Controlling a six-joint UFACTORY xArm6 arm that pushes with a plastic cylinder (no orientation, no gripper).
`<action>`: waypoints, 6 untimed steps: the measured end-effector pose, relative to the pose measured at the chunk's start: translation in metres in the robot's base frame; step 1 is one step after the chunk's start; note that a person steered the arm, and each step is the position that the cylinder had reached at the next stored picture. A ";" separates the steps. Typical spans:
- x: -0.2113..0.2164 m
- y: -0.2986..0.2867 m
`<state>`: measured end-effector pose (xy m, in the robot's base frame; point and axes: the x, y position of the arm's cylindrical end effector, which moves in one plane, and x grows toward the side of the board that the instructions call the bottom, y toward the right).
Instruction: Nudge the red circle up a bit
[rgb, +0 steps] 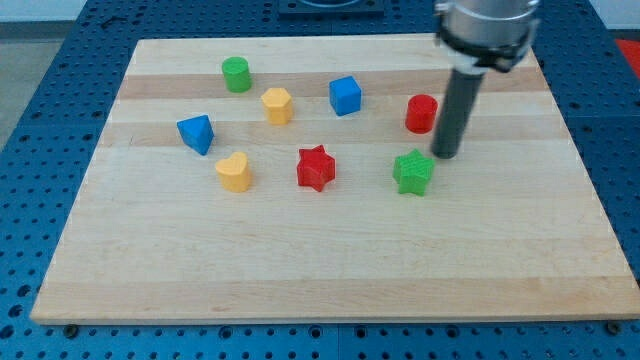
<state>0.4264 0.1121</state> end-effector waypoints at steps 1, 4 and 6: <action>-0.050 -0.014; -0.106 -0.005; -0.084 0.002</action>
